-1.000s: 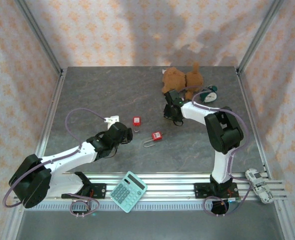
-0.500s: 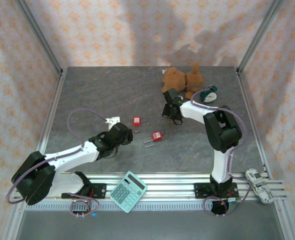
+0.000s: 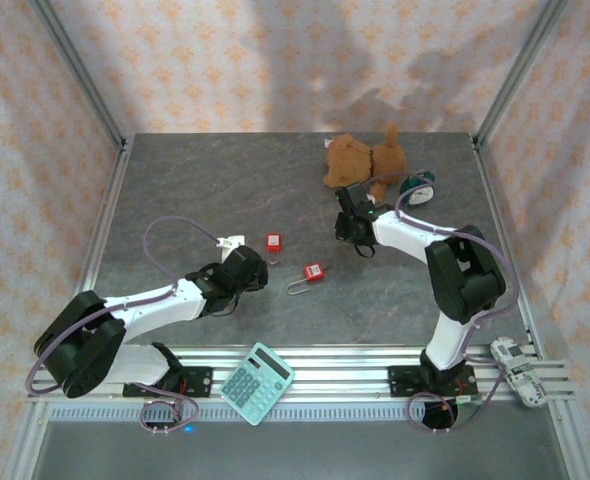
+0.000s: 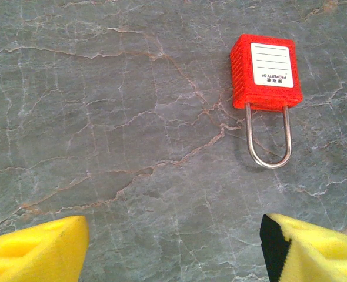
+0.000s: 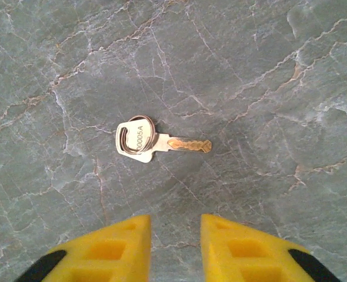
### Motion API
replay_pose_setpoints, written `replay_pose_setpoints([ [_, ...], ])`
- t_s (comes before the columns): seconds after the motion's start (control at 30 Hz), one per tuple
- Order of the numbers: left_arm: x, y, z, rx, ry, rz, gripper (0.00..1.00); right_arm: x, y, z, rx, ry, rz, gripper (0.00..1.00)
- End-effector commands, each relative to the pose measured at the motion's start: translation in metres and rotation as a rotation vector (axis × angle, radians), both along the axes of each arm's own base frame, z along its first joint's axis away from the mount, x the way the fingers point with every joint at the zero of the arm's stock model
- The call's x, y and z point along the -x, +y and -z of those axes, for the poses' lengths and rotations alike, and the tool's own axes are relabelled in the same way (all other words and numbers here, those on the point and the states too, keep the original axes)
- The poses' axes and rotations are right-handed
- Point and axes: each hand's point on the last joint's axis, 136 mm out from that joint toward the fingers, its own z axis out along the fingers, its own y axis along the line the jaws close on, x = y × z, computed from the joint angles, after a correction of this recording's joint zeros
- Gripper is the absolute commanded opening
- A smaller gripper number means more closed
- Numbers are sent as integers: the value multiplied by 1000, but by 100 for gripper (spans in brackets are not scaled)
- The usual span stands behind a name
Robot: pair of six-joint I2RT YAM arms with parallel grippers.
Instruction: Unlock with the key
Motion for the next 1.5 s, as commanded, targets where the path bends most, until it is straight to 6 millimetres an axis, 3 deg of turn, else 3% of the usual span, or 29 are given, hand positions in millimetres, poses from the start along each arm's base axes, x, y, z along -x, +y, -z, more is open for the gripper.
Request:
replay_pose_setpoints([
  [0.0,-9,-9,-14,23,-40,7,78,-19,5,-4,-37,-26,69,35],
  [0.27,-7,-5,-18,17,-49,5,78,-38,18,4,-100,-15,135,35],
  [0.57,-6,-3,-17,8,-54,6,78,-43,16,12,-88,1,177,32],
  [0.77,-7,-4,-14,0,-50,9,78,-50,23,16,-97,6,165,19],
  [0.9,-5,-2,-12,-8,-45,8,78,-52,22,17,-84,6,167,18],
  [1.2,-5,0,-12,-17,-53,7,78,-57,29,11,-118,-18,139,16],
  [1.47,-8,-4,-8,-18,-41,16,78,-65,51,-3,-223,-63,63,21],
])
